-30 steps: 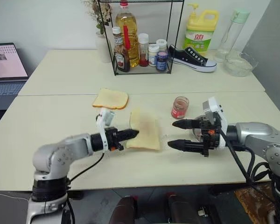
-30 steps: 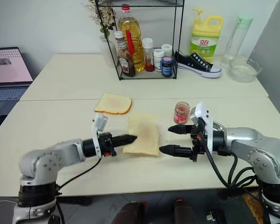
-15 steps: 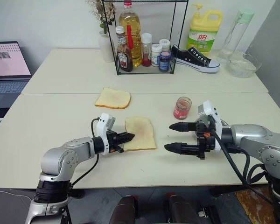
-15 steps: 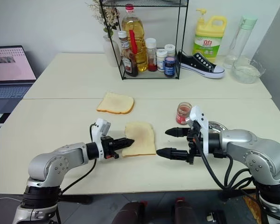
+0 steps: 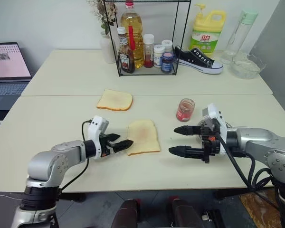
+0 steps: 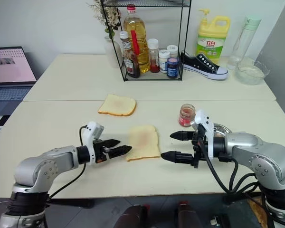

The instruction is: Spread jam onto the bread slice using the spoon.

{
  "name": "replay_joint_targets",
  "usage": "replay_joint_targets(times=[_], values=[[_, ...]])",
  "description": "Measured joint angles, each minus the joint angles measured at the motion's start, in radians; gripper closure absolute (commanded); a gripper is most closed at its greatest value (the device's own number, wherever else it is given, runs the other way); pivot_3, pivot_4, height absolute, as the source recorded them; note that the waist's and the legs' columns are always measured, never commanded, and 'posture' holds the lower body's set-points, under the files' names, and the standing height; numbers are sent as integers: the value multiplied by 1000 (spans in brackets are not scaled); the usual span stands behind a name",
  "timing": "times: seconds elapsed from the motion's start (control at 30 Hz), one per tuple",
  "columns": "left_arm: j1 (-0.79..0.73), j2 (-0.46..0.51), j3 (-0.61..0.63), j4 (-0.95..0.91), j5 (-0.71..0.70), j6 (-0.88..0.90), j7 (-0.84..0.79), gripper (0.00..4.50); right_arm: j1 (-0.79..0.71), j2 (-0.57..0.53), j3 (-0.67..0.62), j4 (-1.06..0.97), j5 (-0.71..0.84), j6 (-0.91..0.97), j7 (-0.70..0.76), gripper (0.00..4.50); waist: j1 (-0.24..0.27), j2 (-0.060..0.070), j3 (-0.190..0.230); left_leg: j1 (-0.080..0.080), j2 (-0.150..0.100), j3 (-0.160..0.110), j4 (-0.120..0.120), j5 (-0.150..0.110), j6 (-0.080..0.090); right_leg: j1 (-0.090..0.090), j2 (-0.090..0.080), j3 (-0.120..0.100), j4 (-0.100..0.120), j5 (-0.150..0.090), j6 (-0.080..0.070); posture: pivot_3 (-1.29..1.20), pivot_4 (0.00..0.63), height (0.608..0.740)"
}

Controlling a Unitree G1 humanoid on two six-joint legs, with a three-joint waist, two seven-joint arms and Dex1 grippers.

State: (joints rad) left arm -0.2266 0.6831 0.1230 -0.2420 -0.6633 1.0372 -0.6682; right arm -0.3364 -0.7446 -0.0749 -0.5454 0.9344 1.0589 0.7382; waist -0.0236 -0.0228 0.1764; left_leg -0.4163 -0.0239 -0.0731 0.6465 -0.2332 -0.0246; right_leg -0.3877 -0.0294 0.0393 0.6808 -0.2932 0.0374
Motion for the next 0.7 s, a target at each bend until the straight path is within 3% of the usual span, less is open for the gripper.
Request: replay_joint_targets(times=[0.13,0.23,0.4,0.53,0.7], values=[[7,96,45,-61,-20,3,-50,44,164,-68,-159,-8,32,17,-21,0,13,0,0,0,0,0,0,0,0,0,0,0,-1,0,0,0,150,740],[-77,120,57,-128,-71,-10,-119,44,299,-99,-287,-12,54,40,-28,0,27,-1,0,0,-1,1,1,0,0,2,0,0,-1,0,0,0,150,740],[-239,113,-61,-225,-71,-114,-217,44,467,-91,-499,-14,143,75,-73,0,22,0,0,2,0,2,0,0,0,3,2,1,-1,0,0,0,150,740],[-293,95,-278,-231,82,-293,-295,44,600,-6,-602,5,157,71,-135,0,21,0,0,2,1,3,-1,0,0,3,7,2,0,0,0,0,150,740],[-322,-3,-420,-129,241,-521,-356,44,562,210,-682,119,177,15,-375,0,17,1,0,3,1,5,-1,0,0,3,7,3,0,0,0,0,150,740]])
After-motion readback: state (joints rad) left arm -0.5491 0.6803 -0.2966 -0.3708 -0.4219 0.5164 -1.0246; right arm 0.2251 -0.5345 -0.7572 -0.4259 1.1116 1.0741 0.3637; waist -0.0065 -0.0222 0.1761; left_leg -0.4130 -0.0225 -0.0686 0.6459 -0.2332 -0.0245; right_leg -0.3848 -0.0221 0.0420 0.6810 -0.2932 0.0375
